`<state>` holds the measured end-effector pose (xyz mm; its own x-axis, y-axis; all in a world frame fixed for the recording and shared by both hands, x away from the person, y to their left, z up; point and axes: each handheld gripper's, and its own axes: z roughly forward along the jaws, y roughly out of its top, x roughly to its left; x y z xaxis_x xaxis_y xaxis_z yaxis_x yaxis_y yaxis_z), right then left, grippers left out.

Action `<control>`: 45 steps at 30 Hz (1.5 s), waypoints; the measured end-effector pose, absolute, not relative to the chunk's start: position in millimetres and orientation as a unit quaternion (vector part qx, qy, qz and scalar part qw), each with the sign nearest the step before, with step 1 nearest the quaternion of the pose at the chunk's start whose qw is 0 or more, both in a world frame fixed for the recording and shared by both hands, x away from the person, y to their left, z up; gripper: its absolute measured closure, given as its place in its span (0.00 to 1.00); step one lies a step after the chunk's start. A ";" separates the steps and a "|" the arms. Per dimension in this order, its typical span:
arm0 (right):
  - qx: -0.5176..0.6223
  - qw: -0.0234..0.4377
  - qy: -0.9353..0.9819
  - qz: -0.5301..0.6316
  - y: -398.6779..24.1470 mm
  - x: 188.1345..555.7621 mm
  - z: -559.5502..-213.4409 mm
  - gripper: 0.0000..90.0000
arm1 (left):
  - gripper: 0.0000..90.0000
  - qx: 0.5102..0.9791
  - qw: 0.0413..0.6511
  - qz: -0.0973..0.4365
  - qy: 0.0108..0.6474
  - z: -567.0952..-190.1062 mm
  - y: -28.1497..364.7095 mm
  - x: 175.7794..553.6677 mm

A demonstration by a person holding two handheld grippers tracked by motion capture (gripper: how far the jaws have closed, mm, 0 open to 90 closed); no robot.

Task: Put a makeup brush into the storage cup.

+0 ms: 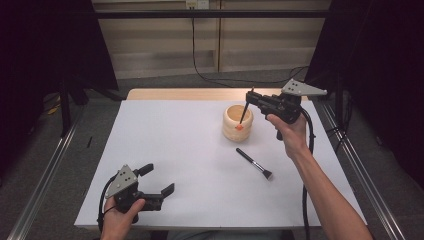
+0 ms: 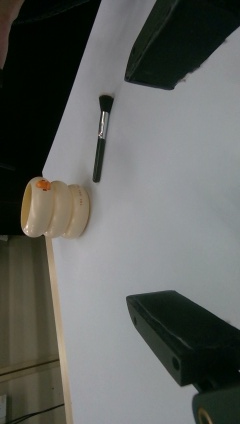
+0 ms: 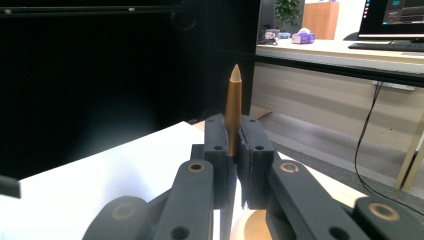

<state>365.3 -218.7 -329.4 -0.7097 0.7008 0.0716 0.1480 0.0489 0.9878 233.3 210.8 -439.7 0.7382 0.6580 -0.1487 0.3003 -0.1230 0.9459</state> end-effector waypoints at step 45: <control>0.364 0.221 0.701 0.572 -219.9 412.4 -372.1 0.93 | 0.03 0.730 0.575 0.168 0.329 -436.6 209.9 230.7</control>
